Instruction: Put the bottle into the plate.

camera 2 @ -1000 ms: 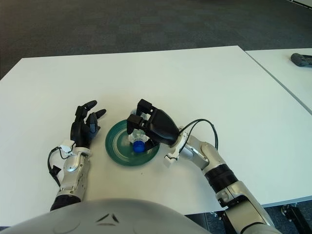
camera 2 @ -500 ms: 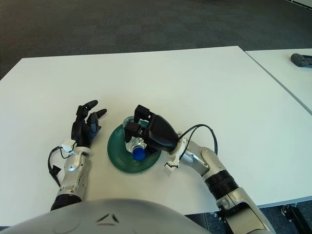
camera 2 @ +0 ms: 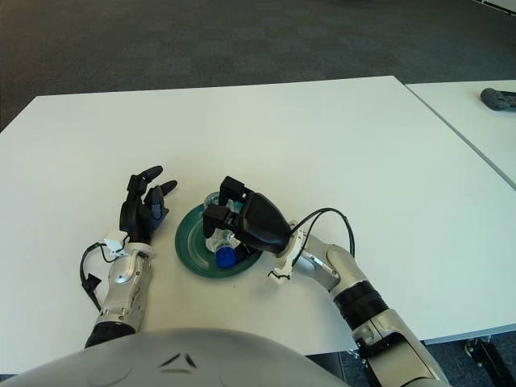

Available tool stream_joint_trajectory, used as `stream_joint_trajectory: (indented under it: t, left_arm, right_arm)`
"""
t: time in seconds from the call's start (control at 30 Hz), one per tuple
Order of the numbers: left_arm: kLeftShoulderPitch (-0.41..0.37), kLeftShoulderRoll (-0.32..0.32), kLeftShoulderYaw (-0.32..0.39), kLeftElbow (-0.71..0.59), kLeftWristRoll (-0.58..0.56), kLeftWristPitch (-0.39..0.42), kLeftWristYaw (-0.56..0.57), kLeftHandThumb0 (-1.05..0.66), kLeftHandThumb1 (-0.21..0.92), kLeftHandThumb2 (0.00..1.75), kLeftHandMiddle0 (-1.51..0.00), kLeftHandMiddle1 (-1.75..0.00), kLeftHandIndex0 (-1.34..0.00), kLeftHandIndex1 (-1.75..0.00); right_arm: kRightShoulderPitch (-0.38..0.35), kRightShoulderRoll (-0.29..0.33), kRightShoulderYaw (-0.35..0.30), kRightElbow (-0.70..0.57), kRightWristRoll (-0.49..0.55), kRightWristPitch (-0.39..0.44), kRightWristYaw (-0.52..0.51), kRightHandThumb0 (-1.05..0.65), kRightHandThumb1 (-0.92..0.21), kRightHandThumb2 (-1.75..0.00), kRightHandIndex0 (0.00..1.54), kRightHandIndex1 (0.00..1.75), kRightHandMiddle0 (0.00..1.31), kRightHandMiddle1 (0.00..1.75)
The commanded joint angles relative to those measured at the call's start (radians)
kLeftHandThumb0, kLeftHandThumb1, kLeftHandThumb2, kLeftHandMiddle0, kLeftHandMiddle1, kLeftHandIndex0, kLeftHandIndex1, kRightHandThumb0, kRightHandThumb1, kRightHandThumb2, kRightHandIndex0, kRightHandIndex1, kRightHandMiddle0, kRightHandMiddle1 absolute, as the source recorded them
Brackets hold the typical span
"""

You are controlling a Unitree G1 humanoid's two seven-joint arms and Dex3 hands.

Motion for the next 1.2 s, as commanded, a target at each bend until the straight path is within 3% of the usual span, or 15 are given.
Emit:
stream_joint_trajectory:
  t: [0.0,0.5,0.67,0.77,0.8,0.87,0.9,0.93,1.0,1.1,1.17]
  left_arm:
    - [0.001,-0.031,-0.007,-0.009,0.008,0.007,0.014,-0.78,0.92,0.68,-0.45,-0.84,-0.15,-1.15]
    - [-0.007,-0.035,-0.007,-0.008,-0.016,0.010,0.012,-0.78,0.92,0.67,-0.46,-0.83,-0.17,-1.16]
    - [-0.008,-0.034,-0.009,-0.012,-0.013,0.015,0.017,-0.76,0.92,0.67,-0.45,-0.82,-0.16,-1.16]
    - [-0.010,-0.034,-0.008,-0.012,-0.015,0.015,0.017,-0.76,0.92,0.66,-0.46,-0.82,-0.17,-1.16]
    - [-0.011,-0.034,-0.008,-0.010,-0.015,0.010,0.017,-0.75,0.92,0.66,-0.46,-0.82,-0.17,-1.16]
    - [-0.013,-0.032,-0.007,-0.008,-0.012,0.006,0.019,-0.75,0.92,0.66,-0.46,-0.82,-0.17,-1.16]
    - [-0.014,-0.031,-0.007,-0.008,-0.009,0.006,0.020,-0.76,0.92,0.66,-0.46,-0.82,-0.17,-1.16]
    - [-0.015,-0.029,-0.006,-0.007,-0.011,0.010,0.019,-0.76,0.92,0.66,-0.46,-0.83,-0.17,-1.15]
    - [-0.015,-0.027,-0.005,-0.008,-0.014,0.018,0.017,-0.76,0.92,0.67,-0.46,-0.83,-0.16,-1.14]
    - [-0.014,-0.024,-0.004,-0.012,-0.023,0.033,0.011,-0.76,0.92,0.68,-0.46,-0.81,-0.14,-1.11]
    - [-0.014,-0.022,-0.004,-0.015,-0.028,0.042,0.007,-0.75,0.92,0.69,-0.47,-0.80,-0.14,-1.10]
  right_arm:
    - [-0.017,-0.004,0.004,0.018,-0.014,0.003,0.005,-0.16,-0.18,-1.36,1.19,1.75,1.01,1.75]
    - [-0.026,-0.004,0.003,0.028,0.006,-0.002,0.007,-0.15,-0.17,-1.37,1.18,1.75,1.00,1.75]
    - [-0.023,-0.014,-0.002,0.005,0.076,0.016,0.084,-0.16,-0.17,-1.39,1.14,1.75,0.96,1.75]
    - [-0.021,-0.022,-0.003,-0.002,0.110,0.022,0.132,-0.06,-0.01,-1.61,0.96,1.75,0.80,1.69]
    - [-0.023,-0.034,-0.003,-0.006,0.119,0.018,0.154,-0.05,-0.03,-1.59,0.93,1.75,0.76,1.68]
    - [-0.027,-0.052,-0.002,-0.011,0.130,0.012,0.188,-0.22,-0.32,-1.25,0.66,1.75,0.57,1.68]
    - [-0.028,-0.056,-0.003,-0.011,0.132,0.011,0.200,-0.48,-0.52,-0.99,0.50,1.49,0.40,1.57]
    - [-0.030,-0.059,-0.003,-0.011,0.131,0.008,0.208,-0.57,-0.60,-0.88,0.45,1.38,0.35,1.53]
    - [-0.032,-0.061,-0.006,-0.013,0.129,0.004,0.217,-0.83,-0.79,-0.69,0.33,0.91,0.15,1.29]
    - [-0.034,-0.065,-0.014,-0.014,0.117,-0.006,0.211,-0.98,-0.88,-0.69,0.27,0.44,0.05,0.96]
    - [-0.037,-0.069,-0.019,-0.012,0.111,-0.015,0.206,-1.01,-0.90,-0.71,0.24,0.29,0.02,0.82]
